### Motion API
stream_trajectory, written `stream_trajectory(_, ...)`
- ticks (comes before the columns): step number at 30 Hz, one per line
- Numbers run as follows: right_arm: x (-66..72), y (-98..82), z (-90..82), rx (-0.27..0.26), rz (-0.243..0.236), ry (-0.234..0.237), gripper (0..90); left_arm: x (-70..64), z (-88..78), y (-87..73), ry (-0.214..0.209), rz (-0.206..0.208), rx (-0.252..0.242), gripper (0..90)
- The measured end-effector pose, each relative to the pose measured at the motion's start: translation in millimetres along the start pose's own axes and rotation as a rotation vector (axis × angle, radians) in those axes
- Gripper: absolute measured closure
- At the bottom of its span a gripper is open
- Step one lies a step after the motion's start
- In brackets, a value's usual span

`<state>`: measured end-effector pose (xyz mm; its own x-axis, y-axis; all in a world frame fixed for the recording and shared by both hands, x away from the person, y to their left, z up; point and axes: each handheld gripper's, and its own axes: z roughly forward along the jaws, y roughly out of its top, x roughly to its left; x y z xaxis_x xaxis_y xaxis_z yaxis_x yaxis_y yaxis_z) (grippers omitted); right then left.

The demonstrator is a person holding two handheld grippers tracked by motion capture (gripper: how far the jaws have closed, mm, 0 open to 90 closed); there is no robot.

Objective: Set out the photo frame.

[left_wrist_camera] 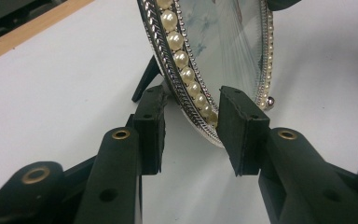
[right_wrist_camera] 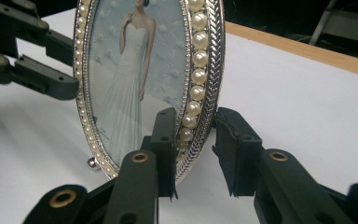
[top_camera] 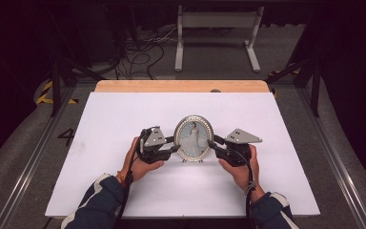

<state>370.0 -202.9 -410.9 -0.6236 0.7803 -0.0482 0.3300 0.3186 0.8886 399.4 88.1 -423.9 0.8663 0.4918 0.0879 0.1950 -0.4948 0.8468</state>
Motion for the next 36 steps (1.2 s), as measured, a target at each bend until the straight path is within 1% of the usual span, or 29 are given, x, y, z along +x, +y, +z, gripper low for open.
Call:
stream_trajectory(1, 0.3, 0.3, -0.5, 0.003, -0.011, -0.001, 68.7, -0.1, -0.9, 0.0, 0.0, 0.003, -0.002, 61.5)
stream_trajectory(3, 0.6, 0.7, -0.9, 0.011, -0.03, 0.014, 67.3, -0.7, -2.3, -0.1, 0.003, 0.013, 0.001, 60.2)
stream_trajectory(4, 0.9, 1.0, -1.2, 0.014, -0.045, 0.01, 65.8, -0.7, -3.0, 0.0, 0.005, 0.025, 0.003, 59.6)
stream_trajectory(5, 0.8, 1.2, -1.7, 0.018, -0.055, 0.007, 64.3, -1.2, -3.7, 0.1, 0.011, 0.029, 0.005, 58.5)
stream_trajectory(7, -0.2, 0.9, -2.3, 0.022, -0.063, 0.011, 62.6, -2.1, -5.2, 0.5, 0.014, 0.044, 0.01, 57.2)
stream_trajectory(8, -0.2, 0.9, -2.3, 0.022, -0.063, 0.011, 62.6, -2.1, -5.2, 0.5, 0.014, 0.044, 0.01, 56.0)
stream_trajectory(9, -1.3, 0.1, -2.7, 0.032, -0.064, 0.014, 59.3, -2.9, -6.5, 0.6, 0.014, 0.053, 0.01, 53.7)
stream_trajectory(10, -1.3, 0.1, -2.7, 0.032, -0.064, 0.014, 59.3, -2.9, -6.5, 0.6, 0.014, 0.053, 0.01, 51.3)
stream_trajectory(11, -2.3, -0.3, -2.5, 0.042, -0.078, 0.017, 57.0, -3.0, -6.9, 0.5, 0.017, 0.054, 0.012, 48.7)
stream_trajectory(12, -2.3, -0.3, -2.5, 0.042, -0.078, 0.017, 57.0, -2.9, -7.2, 0.2, 0.023, 0.052, 0.012, 48.7)
stream_trajectory(14, -1.5, 0.1, -2.9, 0.058, -0.093, 0.032, 56.2, -2.1, -8.1, -1.2, 0.03, 0.045, 0.013, 41.6)
stream_trajectory(16, 0.2, 1.0, -3.7, 0.064, -0.113, 0.035, 52.6, -1.1, -9.3, -2.8, 0.035, 0.038, 0.016, 36.8)
stream_trajectory(18, 1.5, 1.2, -3.6, 0.071, -0.123, 0.027, 47.0, -0.3, -10.0, -4.9, 0.028, 0.035, 0.03, 32.5)
stream_trajectory(20, 2.2, 0.5, -2.6, 0.078, -0.119, 0.027, 42.4, -0.5, -10.8, -6.2, 0.026, 0.034, 0.039, 30.1)
stream_trajectory(21, 2.3, 0.1, -2.1, 0.081, -0.118, 0.026, 40.8, -0.4, -10.9, -6.7, 0.024, 0.042, 0.042, 29.3)
stream_trajectory(22, 2.5, -0.3, -1.6, 0.087, -0.117, 0.027, 38.7, -1.1, -11.6, -7.6, 0.02, 0.034, 0.047, 27.9)
stream_trajectory(23, 3.0, -0.5, -0.9, 0.096, -0.118, 0.029, 35.9, -1.5, -11.7, -7.9, 0.02, 0.035, 0.051, 25.7)
stream_trajectory(24, 3.0, -0.6, -0.7, 0.098, -0.116, 0.031, 33.6, -2.2, -12.0, -8.0, 0.023, 0.043, 0.063, 24.6)
stream_trajectory(26, 2.6, -2.0, -0.4, 0.103, -0.107, 0.049, 28.6, -2.9, -13.3, -9.0, 0.019, 0.053, 0.066, 22.3)
stream_trajectory(28, 2.8, -3.6, -0.2, 0.113, -0.107, 0.056, 24.3, -2.7, -15.6, -9.7, 0.017, 0.049, 0.063, 19.8)
stream_trajectory(30, 2.9, -4.8, -0.8, 0.112, -0.109, 0.068, 22.9, -2.5, -16.9, -10.3, 0.013, 0.045, 0.062, 16.9)
stream_trajectory(32, 3.9, -5.7, -1.9, 0.115, -0.116, 0.067, 22.1, -2.4, -20.8, -13.2, 0.026, 0.031, 0.065, 14.3)
stream_trajectory(34, 5.3, -6.6, -3.0, 0.114, -0.115, 0.07, 20.9, -2.7, -23.4, -16.4, 0.03, 0.039, 0.076, 11.7)
stream_trajectory(36, 5.9, -6.9, -3.5, 0.116, -0.123, 0.065, 20.9, -2.9, -24.6, -17.9, 0.031, 0.039, 0.081, 11.4)
